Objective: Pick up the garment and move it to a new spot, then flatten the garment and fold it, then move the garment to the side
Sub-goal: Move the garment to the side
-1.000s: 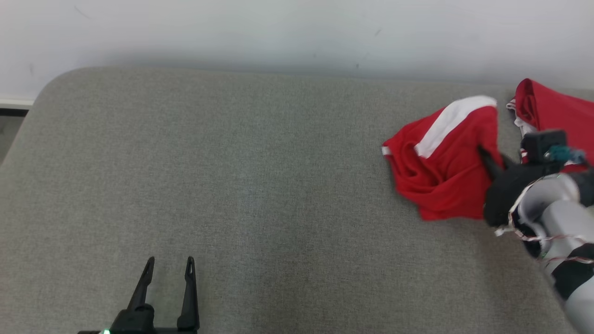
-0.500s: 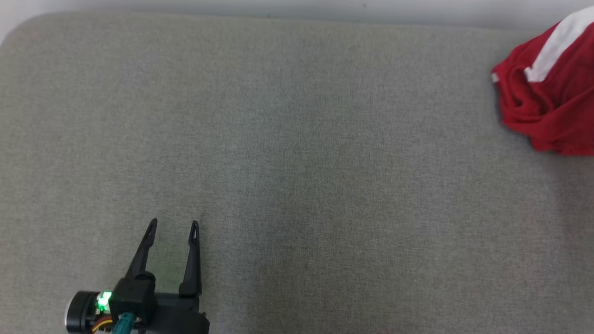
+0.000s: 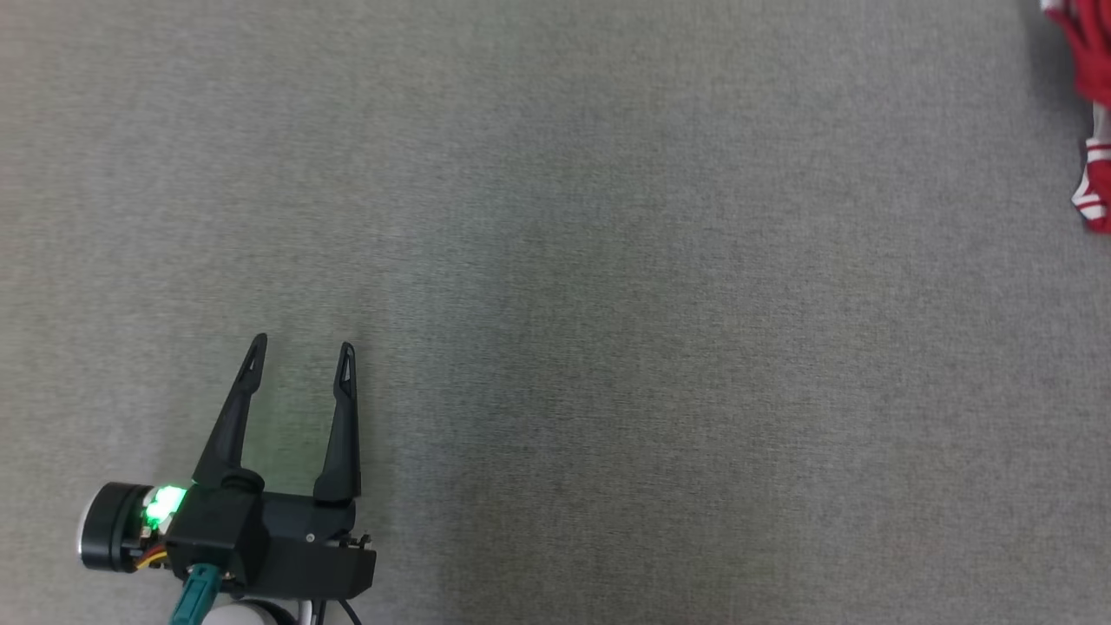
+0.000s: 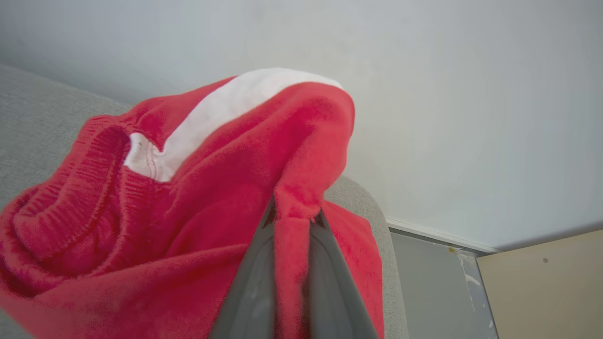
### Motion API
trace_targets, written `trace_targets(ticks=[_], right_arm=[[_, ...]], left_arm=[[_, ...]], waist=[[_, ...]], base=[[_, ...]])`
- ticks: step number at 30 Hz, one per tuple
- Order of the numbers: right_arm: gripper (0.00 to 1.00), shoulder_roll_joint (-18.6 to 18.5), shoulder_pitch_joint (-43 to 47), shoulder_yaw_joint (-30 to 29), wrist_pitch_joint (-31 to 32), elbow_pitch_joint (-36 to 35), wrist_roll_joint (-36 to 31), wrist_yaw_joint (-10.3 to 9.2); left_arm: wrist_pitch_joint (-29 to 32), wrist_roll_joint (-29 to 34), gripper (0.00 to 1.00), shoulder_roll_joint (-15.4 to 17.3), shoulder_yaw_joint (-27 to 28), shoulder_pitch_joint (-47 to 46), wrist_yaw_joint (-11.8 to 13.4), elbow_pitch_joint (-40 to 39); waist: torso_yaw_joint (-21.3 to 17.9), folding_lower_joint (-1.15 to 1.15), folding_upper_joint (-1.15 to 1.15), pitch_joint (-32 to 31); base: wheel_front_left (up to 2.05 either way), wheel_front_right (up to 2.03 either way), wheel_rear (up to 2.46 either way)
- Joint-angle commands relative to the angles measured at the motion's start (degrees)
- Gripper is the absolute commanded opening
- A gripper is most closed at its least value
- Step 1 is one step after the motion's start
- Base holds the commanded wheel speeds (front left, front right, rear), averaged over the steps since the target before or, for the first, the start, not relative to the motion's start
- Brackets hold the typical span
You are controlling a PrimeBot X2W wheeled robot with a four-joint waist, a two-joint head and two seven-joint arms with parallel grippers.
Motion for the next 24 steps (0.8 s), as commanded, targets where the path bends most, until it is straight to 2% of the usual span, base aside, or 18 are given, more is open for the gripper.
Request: trace_targets(ticks=[1, 11, 18, 20, 24], right_arm=[[0.0, -1.31, -1.01, 0.85, -0.29, -0.18, -1.03, -0.18], [0.0, -4.2, -5.71, 4.8, -1.21, -0.04, -2.73, -0.18], [0.0, -4.15, -8.27, 7.63, -1.53, 1.39, -1.72, -0.18], [1.0, -4.19, -8.92, 8.29, -1.8, 2.0, -1.93, -0.18], [1.0, -3.73, -9.84, 9.32, -2.44, 3.48, -2.12, -0.18]], left_arm=[[-0.1, 0.61, 1.0, 0.41, 0.0, -0.66, 0.26, -0.79], [-0.1, 1.1, 1.0, 1.11, -0.51, -1.41, 0.62, -4.88], [-0.1, 0.7, 1.0, 1.78, -0.34, -2.03, 0.85, -5.7], [-0.1, 0.68, 1.0, 1.79, -0.43, -1.86, 0.87, -5.75], [-0.1, 0.48, 1.0, 1.82, -0.39, -1.32, 1.2, -5.59]], waist=[[-1.55, -0.01, -0.01, 1.75], [-4.02, -0.01, -0.01, 4.37], [-4.57, -0.01, -0.01, 5.12], [-4.56, -0.01, -0.01, 5.18], [-4.45, -0.01, -0.01, 4.84]], base=[[0.0, 0.0, 0.0], [0.0, 0.0, 0.0], [0.0, 0.0, 0.0], [0.0, 0.0, 0.0], [0.0, 0.0, 0.0]])
